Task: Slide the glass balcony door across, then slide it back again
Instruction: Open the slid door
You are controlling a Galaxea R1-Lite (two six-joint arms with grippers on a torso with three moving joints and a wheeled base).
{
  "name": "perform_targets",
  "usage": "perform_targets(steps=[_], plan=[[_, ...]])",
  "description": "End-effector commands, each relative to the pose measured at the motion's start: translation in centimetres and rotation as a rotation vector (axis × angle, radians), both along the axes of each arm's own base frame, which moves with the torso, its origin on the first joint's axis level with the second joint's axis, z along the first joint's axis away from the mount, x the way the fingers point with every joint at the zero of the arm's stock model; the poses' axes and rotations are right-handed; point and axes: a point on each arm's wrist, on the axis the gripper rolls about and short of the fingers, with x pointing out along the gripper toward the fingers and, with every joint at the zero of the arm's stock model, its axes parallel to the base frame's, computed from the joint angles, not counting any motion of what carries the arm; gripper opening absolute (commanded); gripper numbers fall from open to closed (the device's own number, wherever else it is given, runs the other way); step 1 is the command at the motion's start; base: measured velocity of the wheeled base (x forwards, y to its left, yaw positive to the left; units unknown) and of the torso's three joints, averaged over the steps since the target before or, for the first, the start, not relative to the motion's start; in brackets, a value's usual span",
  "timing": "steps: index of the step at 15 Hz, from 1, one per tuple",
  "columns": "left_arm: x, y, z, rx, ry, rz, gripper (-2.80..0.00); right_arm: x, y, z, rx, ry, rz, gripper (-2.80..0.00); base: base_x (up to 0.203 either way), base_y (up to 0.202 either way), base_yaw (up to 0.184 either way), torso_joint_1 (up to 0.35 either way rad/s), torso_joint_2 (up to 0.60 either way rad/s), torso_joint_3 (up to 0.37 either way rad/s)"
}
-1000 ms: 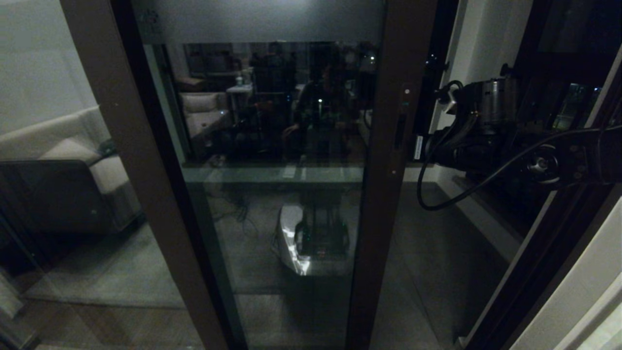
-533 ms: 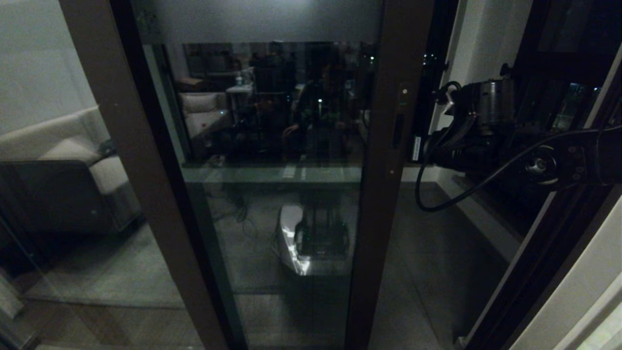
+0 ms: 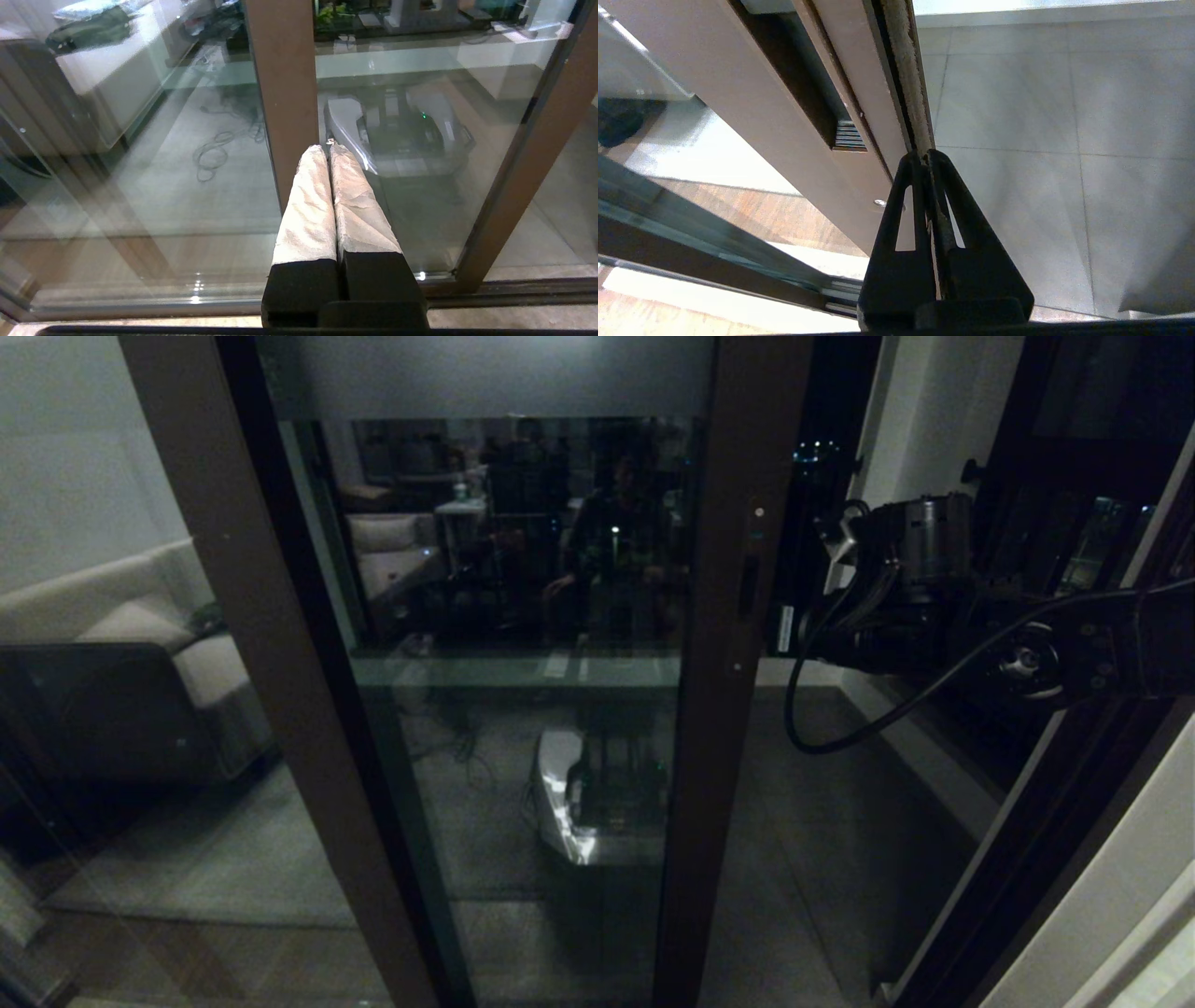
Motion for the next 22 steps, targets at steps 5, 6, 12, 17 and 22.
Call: perform_targets(steps=[5,6,12,17,22], plan=[[0.0,0.0,0.0,0.001,0.001,0.001,-2.8,1.0,0.6,0.8,0.0,-0.047,-0.042,-2.8,0.0,0.0,0.0,0.0,0.0,0.0],[0.0,0.0,0.0,0.001,0.001,0.0,-2.8,1.3,0.9,1.0,0.001,-0.056,-0.046,-2.8,0.0,0.0,0.0,0.0,0.0,0.0],[0.0,0.0,0.0,0.001,0.001,0.0,-2.8,2.4,2.6,2.3,0.011,-0.121,-0.081,-2.8,0.0,0.0,0.0,0.0,0.0,0.0],[0.0,0.0,0.0,0.001,0.001,0.001,-2.8,1.7,3.9,2.5,0.014,-0.126,-0.052,-2.8,0.0,0.0,0.0,0.0,0.0,0.0],[0.0,0.0,0.0,0.001,0.001,0.0,-2.8,1.4,5.1,2.2,0.008,-0.122,-0.045,-2.8,0.0,0.0,0.0,0.0,0.0,0.0]])
